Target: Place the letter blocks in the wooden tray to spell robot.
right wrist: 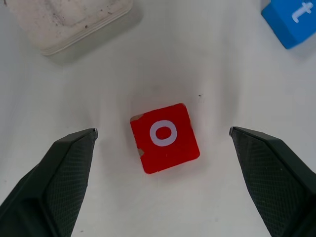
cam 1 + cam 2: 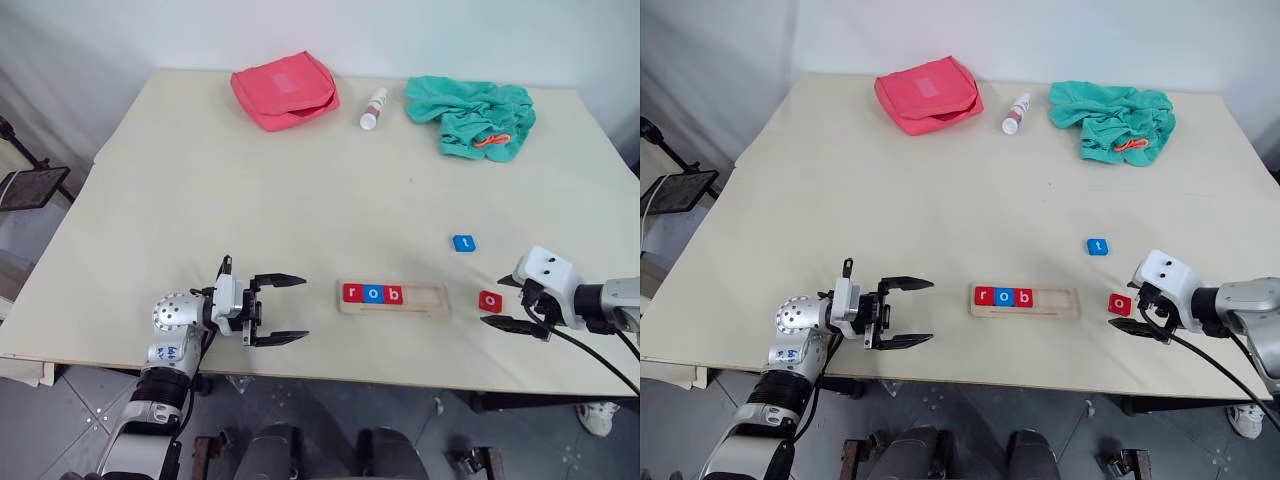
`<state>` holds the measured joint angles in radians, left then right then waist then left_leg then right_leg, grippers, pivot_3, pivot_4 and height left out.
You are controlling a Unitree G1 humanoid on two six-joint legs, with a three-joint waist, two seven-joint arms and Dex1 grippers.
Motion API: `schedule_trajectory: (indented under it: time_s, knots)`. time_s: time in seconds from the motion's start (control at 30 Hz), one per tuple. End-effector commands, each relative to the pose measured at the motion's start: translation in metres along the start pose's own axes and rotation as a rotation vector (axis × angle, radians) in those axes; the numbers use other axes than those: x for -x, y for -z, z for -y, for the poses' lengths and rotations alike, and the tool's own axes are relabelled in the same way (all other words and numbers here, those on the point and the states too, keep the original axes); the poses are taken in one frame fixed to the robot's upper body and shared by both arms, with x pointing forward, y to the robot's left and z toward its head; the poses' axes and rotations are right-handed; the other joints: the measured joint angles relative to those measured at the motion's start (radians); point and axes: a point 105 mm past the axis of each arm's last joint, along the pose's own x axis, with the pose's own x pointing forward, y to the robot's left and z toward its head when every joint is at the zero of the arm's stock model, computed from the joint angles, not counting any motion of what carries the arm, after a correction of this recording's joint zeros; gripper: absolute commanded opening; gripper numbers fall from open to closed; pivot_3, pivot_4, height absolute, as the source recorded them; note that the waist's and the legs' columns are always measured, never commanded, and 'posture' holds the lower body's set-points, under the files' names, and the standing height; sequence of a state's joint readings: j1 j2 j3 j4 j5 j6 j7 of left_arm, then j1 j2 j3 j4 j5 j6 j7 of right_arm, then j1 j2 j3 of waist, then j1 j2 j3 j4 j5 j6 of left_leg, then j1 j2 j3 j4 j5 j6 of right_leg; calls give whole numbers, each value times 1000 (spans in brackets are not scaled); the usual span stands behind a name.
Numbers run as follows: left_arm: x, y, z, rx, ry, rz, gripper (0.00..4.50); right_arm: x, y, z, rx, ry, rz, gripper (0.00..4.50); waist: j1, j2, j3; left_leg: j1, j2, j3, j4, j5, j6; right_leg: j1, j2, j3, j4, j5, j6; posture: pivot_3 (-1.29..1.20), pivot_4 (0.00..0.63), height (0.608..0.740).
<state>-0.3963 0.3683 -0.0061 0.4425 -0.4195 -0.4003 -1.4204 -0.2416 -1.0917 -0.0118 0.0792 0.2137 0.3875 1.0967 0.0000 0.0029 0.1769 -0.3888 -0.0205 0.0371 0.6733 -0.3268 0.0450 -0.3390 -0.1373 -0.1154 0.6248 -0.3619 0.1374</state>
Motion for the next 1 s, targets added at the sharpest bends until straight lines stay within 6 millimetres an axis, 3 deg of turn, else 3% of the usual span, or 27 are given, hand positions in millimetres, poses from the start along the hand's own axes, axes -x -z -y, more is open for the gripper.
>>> schedule_trajectory:
  time_s: [0.03, 0.3, 0.4, 0.63, 0.83, 1.0]
  knots:
    - [6, -2, 3, -14, -23, -11, 4500, -1, 1, 5, 19, -10, -17, 4103, 0, 0, 0, 0, 0, 0, 0, 0, 0, 0, 0, 0, 0, 0, 0, 0, 150, 740]
    - [7, -2, 2, -16, -37, -17, 4500, -2, -1, 6, 34, -14, -12, 1485, 1, 0, 0, -1, 0, 0, 5, 0, 0, 1, 0, -1, 0, 0, 0, 0, 150, 740]
    - [6, -2, 0, -18, -38, -18, 4500, 2, -11, 8, 64, -8, -3, 1446, 1, 0, 0, -1, 0, 0, 5, 0, 0, 2, 0, -1, 0, 0, 0, 0, 150, 740]
    - [4, 0, -1, -14, -16, -12, 4500, 3, -72, 1, 168, -61, 79, 1446, -2, 0, 0, -1, 1, 0, 6, 0, 0, 1, 0, -1, 0, 0, 0, 0, 150, 740]
    - [3, 1, -3, -17, -16, -11, 4500, -17, -96, -24, 242, -186, 110, 1446, 4, 0, 0, -2, 0, -2, 7, -1, 1, 1, -1, -1, 1, 0, 0, 0, 150, 740]
    - [2, 2, -1, -21, -26, -5, 4500, -34, -105, -37, 296, -250, 110, 1446, 2, 0, 0, -2, 0, -2, 7, -1, 1, 0, -1, -1, 2, 0, 0, 0, 150, 740]
